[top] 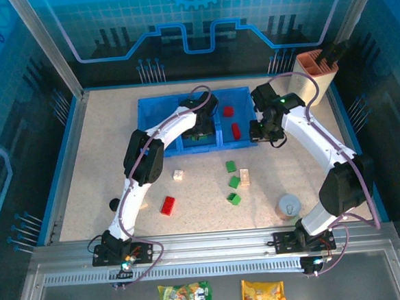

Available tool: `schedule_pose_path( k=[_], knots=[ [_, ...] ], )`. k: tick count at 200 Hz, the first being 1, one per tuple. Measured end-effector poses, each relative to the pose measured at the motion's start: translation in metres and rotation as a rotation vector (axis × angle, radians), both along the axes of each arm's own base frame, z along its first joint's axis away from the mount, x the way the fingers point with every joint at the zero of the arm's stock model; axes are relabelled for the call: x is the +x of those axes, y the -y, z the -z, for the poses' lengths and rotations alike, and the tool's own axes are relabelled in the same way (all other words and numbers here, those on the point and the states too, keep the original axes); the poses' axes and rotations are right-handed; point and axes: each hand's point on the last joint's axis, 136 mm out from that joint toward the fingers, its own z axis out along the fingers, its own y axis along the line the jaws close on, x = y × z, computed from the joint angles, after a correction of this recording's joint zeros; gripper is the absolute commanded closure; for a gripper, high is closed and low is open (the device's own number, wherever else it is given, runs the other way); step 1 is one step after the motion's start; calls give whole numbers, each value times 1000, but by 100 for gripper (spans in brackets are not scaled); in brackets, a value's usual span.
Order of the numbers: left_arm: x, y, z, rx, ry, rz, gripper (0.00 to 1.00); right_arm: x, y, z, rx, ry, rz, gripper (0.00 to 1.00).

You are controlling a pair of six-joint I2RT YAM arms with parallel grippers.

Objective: Sort the legos into containers by color
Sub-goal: Place the lego in the container, then pick up the lego from the center of the table.

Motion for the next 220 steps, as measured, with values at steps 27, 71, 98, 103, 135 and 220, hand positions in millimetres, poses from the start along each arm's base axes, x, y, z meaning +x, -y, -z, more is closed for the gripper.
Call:
schedule_pose_path(
  k=[27, 71, 98, 103, 135, 220],
  knots=[
    [-3, 1, -18, -27, 16, 5, 23, -2, -4, 0, 0, -1, -10, 63],
    [-10, 0, -59, -65, 67, 27, 24, -6, -14, 0, -1, -1, -21, 63],
    [-19, -4, -79, -79, 84, 46, 25, -10, -22, 2, 3, -6, -28, 63],
    [-22, -5, -82, -80, 85, 53, 25, -11, -24, 3, 4, -9, -29, 63],
    [-40, -16, -99, -71, 92, 88, 25, -24, -33, 15, -4, -45, -40, 63],
    [-96, -55, -125, -91, 102, 140, 25, -50, -46, 70, -10, -141, -23, 58]
  ],
)
